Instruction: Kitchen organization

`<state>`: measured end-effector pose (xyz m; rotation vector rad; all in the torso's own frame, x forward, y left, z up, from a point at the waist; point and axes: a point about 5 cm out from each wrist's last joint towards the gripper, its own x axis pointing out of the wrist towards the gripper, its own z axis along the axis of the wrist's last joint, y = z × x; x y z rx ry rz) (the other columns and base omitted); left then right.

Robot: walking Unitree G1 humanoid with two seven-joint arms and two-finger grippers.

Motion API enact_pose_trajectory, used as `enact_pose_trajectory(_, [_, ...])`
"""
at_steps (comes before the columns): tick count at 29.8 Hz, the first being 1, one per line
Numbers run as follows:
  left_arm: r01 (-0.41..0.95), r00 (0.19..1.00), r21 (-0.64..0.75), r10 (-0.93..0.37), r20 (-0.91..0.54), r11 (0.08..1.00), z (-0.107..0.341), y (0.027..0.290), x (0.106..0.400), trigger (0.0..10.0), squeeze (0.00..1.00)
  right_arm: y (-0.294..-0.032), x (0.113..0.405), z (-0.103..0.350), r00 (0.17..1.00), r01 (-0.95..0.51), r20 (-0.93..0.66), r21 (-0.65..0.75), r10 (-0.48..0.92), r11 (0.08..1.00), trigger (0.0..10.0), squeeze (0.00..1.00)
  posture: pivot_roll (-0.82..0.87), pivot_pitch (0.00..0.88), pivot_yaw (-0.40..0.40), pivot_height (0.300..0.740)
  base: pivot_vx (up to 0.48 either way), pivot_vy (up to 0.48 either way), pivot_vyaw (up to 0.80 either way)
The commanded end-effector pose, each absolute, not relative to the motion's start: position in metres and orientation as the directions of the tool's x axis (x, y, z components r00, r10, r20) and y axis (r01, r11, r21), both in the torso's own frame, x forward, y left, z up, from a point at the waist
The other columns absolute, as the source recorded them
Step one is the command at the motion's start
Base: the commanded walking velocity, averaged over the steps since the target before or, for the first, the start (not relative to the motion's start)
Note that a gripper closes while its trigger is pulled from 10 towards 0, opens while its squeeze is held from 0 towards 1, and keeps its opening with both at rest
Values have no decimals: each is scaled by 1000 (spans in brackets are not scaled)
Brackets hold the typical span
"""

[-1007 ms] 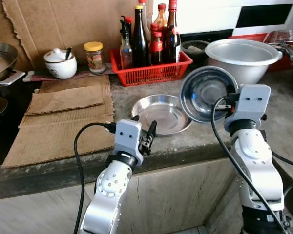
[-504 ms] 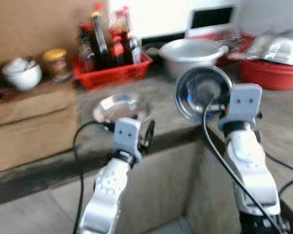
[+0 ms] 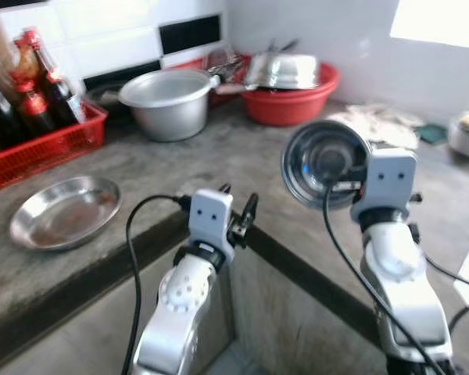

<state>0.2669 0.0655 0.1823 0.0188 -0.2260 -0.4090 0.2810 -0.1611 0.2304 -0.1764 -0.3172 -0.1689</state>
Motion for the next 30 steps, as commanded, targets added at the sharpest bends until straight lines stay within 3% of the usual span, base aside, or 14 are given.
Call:
enact_pose_trajectory(1, [375,900,66,-380,215,925,183,71,268,10000,0,-154,280,240,923,176,368,-130,-117,976,0,0,-3,15,5,740,0,480,-800])
enact_pose_trajectory(10, [363,900,110,-379,214,925,182,72,268,10000,0,-155,280,242,918,202,373,-149,-134,968,0,0,-4,20,9,740,0,0,-797])
enact_pose_trajectory(20, [366,901,113,-382,206,924,181,72,268,10000,0,-159,281,240,918,242,360,-175,-167,954,0,0,-4,23,8,740,28,-399,-800])
enact_pose_trajectory(30, [342,912,106,-357,202,934,180,75,270,10000,0,-158,283,241,919,239,360,-182,-162,954,0,0,-2,21,5,740,0,0,-800])
